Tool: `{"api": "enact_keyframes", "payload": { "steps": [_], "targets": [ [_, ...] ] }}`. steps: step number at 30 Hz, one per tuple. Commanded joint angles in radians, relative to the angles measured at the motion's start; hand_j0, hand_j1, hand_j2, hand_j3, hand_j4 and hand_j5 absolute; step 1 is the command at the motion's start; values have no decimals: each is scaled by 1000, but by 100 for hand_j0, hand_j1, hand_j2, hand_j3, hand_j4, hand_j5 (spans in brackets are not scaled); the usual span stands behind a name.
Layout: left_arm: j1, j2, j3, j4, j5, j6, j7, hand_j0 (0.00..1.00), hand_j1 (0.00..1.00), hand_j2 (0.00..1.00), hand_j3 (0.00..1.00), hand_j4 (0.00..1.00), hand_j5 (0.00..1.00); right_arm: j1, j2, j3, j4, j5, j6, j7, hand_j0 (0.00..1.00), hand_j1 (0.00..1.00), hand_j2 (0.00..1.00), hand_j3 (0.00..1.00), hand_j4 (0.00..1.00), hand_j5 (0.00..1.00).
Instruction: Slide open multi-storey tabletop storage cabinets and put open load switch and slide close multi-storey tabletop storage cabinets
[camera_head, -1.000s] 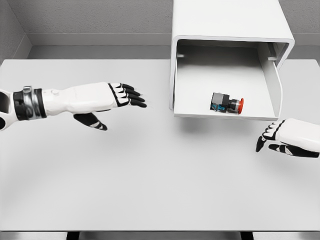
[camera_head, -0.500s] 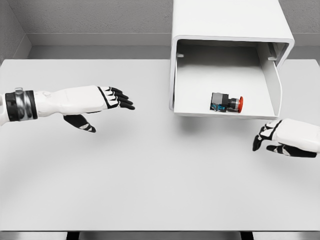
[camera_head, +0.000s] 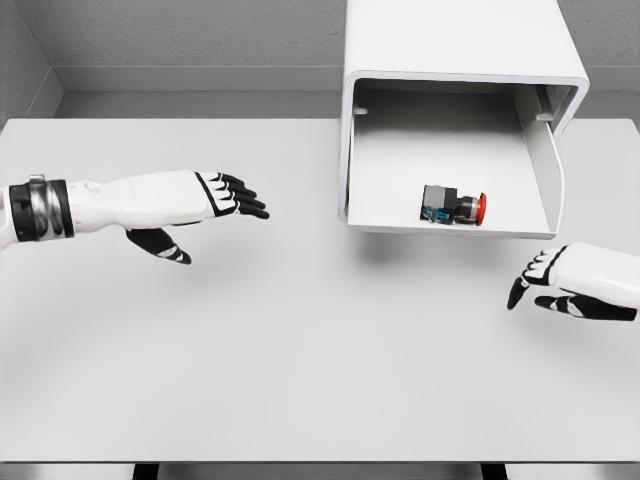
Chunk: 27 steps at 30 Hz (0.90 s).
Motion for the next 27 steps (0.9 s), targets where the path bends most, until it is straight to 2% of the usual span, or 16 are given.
{"api": "enact_keyframes", "payload": {
  "steps": [1, 10, 19, 22, 24, 25, 27],
  "targets": [
    [2, 1, -1, -1, 7, 3, 0, 100, 100, 100, 100, 100, 100, 0, -1, -3, 0, -8, 3, 0, 53, 53, 53, 53, 53, 53],
    [0, 1, -2, 3, 7, 3, 0, 100, 100, 100, 100, 100, 100, 14, -19, -109, 0, -73, 3, 0, 53, 53, 53, 53, 53, 53],
    [0, 2, -1, 3, 9, 3, 0, 100, 100, 100, 100, 100, 100, 18, -16, -80, 0, -80, 3, 0, 54, 54, 54, 54, 54, 54],
    [0, 1, -2, 3, 9, 3, 0, 100, 100, 100, 100, 100, 100, 69, -16, -67, 0, -77, 3, 0, 56, 56, 56, 56, 56, 56],
    [0, 2, -1, 3, 9, 3, 0, 100, 100, 100, 100, 100, 100, 49, -13, -52, 0, -73, 3, 0, 55, 55, 55, 55, 55, 55],
    [0, 1, -1, 3, 9, 3, 0, 100, 100, 100, 100, 100, 100, 17, -12, -26, 0, -73, 3, 0, 55, 55, 55, 55, 55, 55],
    [0, 2, -1, 3, 9, 3, 0, 100, 100, 100, 100, 100, 100, -78, -7, 97, 0, -65, 3, 0, 55, 55, 55, 55, 55, 55]
  ]
}}
